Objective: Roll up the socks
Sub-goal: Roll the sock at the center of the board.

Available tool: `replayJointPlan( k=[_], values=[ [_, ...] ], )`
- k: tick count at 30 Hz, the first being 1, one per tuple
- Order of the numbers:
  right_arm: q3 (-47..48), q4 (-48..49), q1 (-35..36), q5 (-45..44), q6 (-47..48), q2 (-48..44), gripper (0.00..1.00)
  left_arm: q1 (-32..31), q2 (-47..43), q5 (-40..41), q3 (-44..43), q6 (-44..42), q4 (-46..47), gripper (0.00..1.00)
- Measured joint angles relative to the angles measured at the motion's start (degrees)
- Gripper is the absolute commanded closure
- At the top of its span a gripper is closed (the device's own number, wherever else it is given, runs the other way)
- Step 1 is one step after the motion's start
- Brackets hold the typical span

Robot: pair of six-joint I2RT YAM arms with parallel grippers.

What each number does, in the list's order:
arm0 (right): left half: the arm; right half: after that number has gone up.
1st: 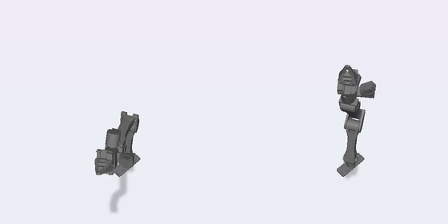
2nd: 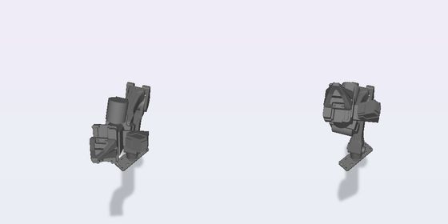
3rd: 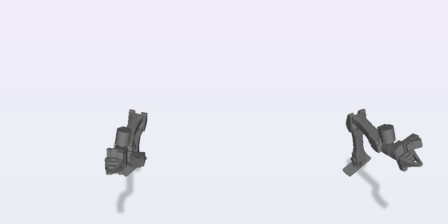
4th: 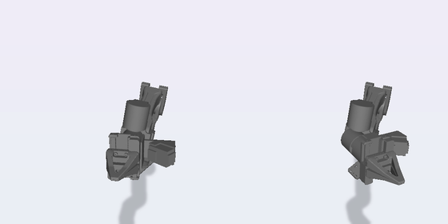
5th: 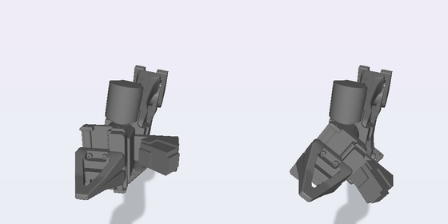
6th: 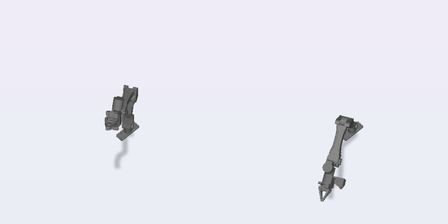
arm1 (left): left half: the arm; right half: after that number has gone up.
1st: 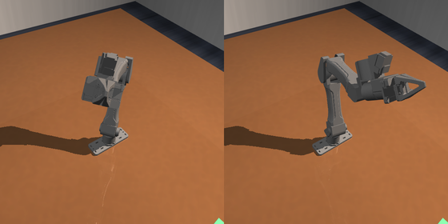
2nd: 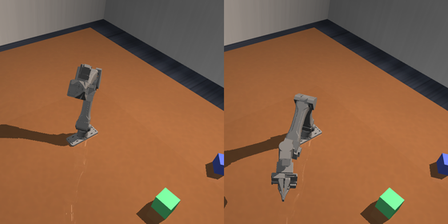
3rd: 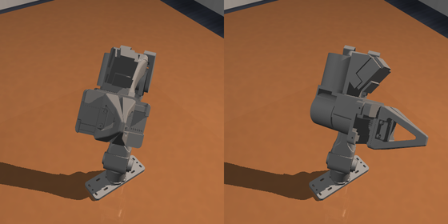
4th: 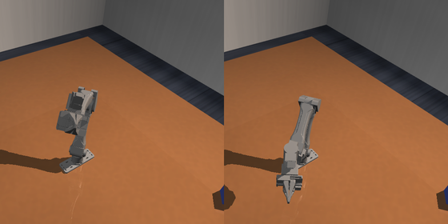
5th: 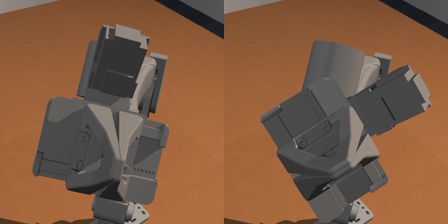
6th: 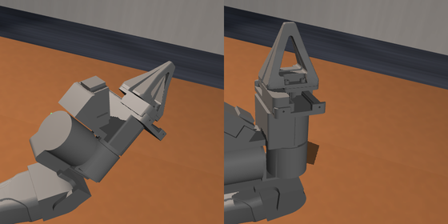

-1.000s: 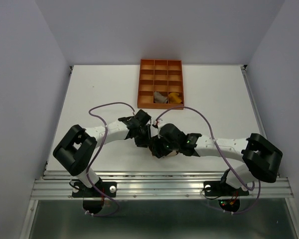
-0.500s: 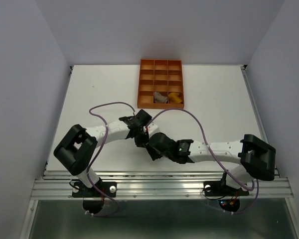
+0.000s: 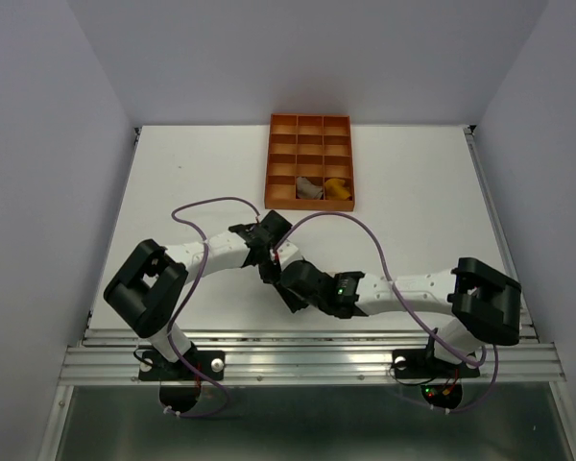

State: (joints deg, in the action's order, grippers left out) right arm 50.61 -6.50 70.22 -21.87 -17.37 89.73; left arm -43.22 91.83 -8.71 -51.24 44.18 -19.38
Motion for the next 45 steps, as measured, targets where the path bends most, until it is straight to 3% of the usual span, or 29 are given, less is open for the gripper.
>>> replayJointPlan(
  k=[38, 45],
  values=[
    [0.39, 2.21, 4.55, -6.73, -5.14, 8.17, 0.50, 2.84, -0.50, -6.95, 2.56, 0.26, 0.57, 0.61],
    [-0.20, 2.69, 4.55, -7.58, -6.29, 7.93, 0.55, 3.72, -1.44, -7.89, 3.34, 0.52, 1.14, 0.57]
  ],
)
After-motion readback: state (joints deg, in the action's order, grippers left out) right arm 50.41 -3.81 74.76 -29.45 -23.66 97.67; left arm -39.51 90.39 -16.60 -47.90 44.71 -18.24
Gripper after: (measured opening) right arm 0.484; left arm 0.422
